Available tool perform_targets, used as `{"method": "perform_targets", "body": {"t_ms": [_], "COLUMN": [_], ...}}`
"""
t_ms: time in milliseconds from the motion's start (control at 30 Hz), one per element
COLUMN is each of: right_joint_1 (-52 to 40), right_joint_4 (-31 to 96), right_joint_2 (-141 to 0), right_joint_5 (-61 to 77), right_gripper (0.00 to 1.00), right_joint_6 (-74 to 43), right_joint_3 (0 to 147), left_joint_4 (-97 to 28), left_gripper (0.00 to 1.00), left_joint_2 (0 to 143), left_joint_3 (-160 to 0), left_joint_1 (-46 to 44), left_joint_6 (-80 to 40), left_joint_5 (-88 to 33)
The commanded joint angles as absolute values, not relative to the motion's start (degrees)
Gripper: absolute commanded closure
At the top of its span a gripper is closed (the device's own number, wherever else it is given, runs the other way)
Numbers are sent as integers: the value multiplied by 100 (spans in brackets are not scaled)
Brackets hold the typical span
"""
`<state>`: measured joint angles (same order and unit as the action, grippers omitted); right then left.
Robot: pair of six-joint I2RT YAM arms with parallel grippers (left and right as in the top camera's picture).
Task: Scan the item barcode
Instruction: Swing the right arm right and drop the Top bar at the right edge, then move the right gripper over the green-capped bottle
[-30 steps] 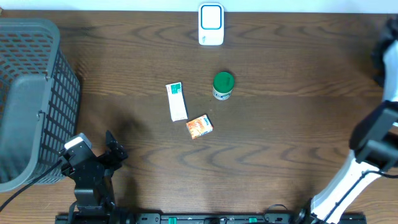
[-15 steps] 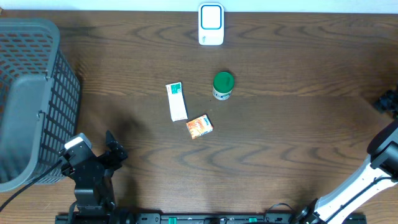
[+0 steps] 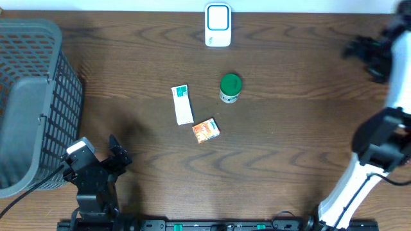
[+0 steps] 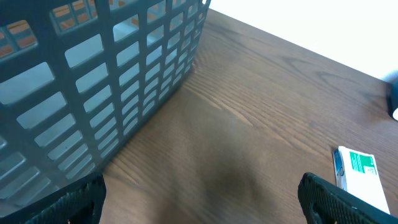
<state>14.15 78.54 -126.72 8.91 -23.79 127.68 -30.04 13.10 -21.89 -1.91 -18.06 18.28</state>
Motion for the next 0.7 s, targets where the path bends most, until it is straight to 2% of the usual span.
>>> {"method": "perform_targets", "body": {"t_ms": [0,100,333,500,667], "right_joint_1": [637,-213,-1896,-2445,-2571], "right_joint_4": [7839,7964,7907,7926,8108], "right_joint_2": [-12630,-12630,-12630,-12634,-12667], "right_joint_5": [2088,1446,91,-150,-158], "right_gripper": [1,1,1,2,1], "right_joint_6": [-3216,-4375,-5771,-6665,-7301], "right_joint_3": [12722,12781,12978,12978,12973], "left_joint_4": [-3000,-3000,-3000,-3000,-3000], "left_gripper": [1,1,2,1,1], "left_joint_2": [1297,1297,1297,1297,1297], "left_joint_3": [-2182,-2182,-2182,-2182,-2182], "left_joint_1": [-167,-167,-167,-167,-167], "left_joint_6": [-1833,-1833,-1833,-1833,-1833], "left_joint_5": [1846,1846,1846,1846,1846]}}
